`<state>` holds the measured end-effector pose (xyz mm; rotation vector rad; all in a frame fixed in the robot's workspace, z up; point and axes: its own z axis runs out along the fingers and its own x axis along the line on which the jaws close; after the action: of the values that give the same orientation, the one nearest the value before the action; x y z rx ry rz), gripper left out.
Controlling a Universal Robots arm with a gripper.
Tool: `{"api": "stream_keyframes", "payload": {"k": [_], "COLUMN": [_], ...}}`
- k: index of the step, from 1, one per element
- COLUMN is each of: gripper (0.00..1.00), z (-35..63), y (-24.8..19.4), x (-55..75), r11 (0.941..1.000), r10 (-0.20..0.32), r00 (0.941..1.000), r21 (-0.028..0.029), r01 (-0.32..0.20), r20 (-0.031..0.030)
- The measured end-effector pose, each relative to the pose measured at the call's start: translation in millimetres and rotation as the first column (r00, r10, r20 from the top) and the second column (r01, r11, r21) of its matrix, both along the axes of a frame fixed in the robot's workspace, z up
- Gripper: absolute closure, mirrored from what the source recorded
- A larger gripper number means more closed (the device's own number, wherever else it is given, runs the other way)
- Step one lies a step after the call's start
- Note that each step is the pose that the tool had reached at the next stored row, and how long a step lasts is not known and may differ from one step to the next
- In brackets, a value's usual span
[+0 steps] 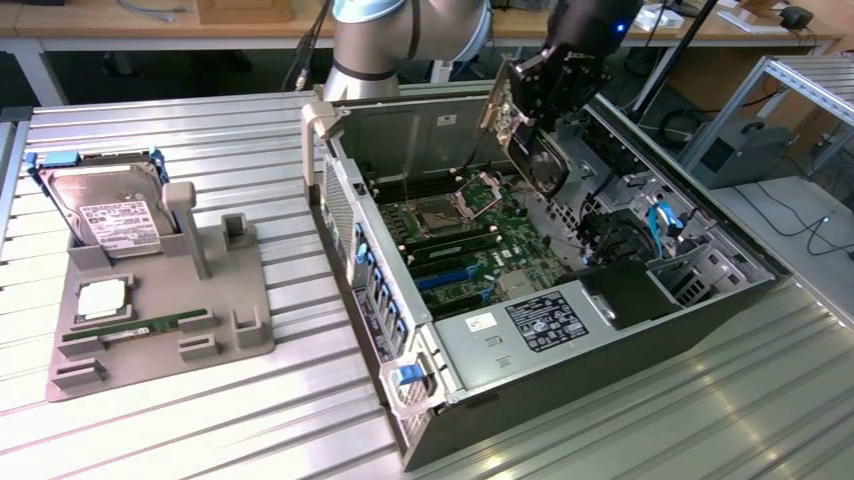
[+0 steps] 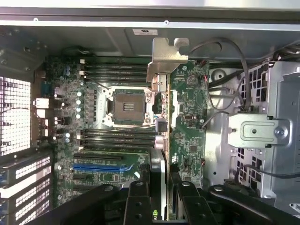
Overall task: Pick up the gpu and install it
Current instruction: 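Pick up the gpu and move the gpu toward the slot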
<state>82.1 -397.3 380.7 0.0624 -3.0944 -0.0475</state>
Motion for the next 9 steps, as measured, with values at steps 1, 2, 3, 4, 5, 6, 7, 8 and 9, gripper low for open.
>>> {"api": "stream_keyframes", "payload": {"k": [1, 2, 3, 4, 5, 6, 7, 8, 9], "gripper": [0.73, 0.73, 0.73, 0.73, 0.73, 0.73, 0.73, 0.73, 0.73], "z": [-1.6, -4.7, -8.4, -11.0, -15.4, -18.6, -22.8, -27.2, -30.4], "y": [0.0, 0.0, 0.0, -0.4, -1.9, -4.1, -8.1, -13.6, -18.4], "x": [1.7, 4.8, 7.2, 7.1, 7.2, 7.2, 7.1, 7.1, 7.0], "r11": [1.0000, 1.0000, 1.0000, 1.0000, 0.9999, 0.9999, 0.9999, 0.9999, 0.9999], "r10": [0.002, 0.006, 0.009, 0.010, 0.010, 0.010, 0.010, 0.011, 0.010], "r00": [1.0000, 1.0000, 1.0000, 1.0000, 0.9999, 0.9999, 0.9999, 0.9999, 0.9999], "r21": [0.0001, 0.0000, -0.0002, -0.0002, -0.0001, 0.0000, -0.0002, -0.0002, -0.0001], "r01": [-0.002, -0.006, -0.009, -0.010, -0.010, -0.010, -0.010, -0.011, -0.010], "r20": [-0.0004, -0.0015, -0.0025, -0.0028, -0.0028, -0.0029, -0.0029, -0.0029, -0.0029]}}
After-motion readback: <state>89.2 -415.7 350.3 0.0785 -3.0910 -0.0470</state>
